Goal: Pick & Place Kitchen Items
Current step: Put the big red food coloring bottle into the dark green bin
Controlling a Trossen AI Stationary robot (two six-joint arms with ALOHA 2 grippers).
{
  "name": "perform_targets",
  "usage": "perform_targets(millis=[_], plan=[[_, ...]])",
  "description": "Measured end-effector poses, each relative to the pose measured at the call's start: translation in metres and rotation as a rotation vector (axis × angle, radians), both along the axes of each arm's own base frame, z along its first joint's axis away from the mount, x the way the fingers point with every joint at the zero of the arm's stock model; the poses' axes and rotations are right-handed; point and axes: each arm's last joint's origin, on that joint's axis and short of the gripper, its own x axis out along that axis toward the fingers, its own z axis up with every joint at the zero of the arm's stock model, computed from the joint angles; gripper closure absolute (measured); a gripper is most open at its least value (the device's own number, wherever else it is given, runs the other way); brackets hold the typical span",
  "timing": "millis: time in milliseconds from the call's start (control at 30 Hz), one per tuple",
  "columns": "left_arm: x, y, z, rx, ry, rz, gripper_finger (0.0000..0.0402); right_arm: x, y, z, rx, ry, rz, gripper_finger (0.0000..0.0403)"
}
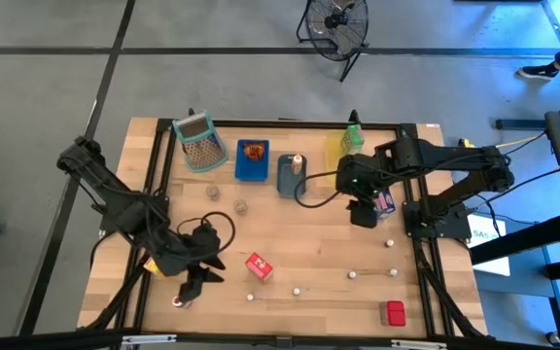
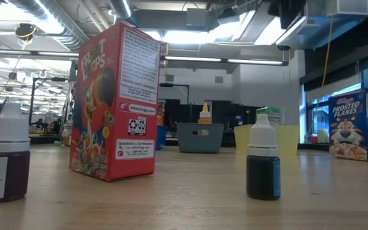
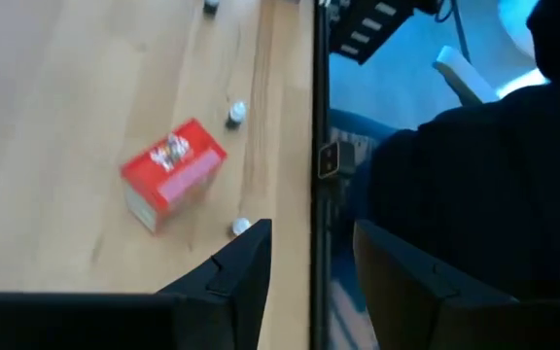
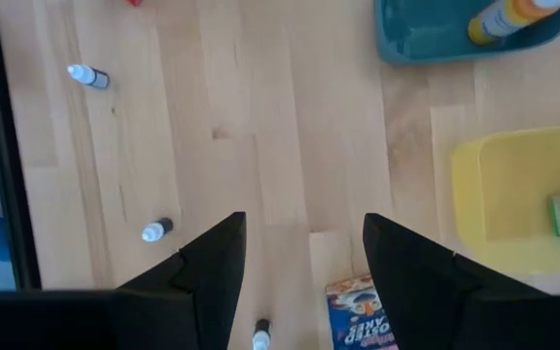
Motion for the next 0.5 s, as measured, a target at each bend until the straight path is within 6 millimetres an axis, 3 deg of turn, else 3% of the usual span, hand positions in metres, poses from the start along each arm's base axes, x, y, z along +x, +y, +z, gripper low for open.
perform_targets(millis=[500], plan=[[-0.006,-0.024,-0.033,-0.222,0.360,0.350,0.0259,0.011,0.001,0.004,-0.039,-0.129,0.137,0.0192]])
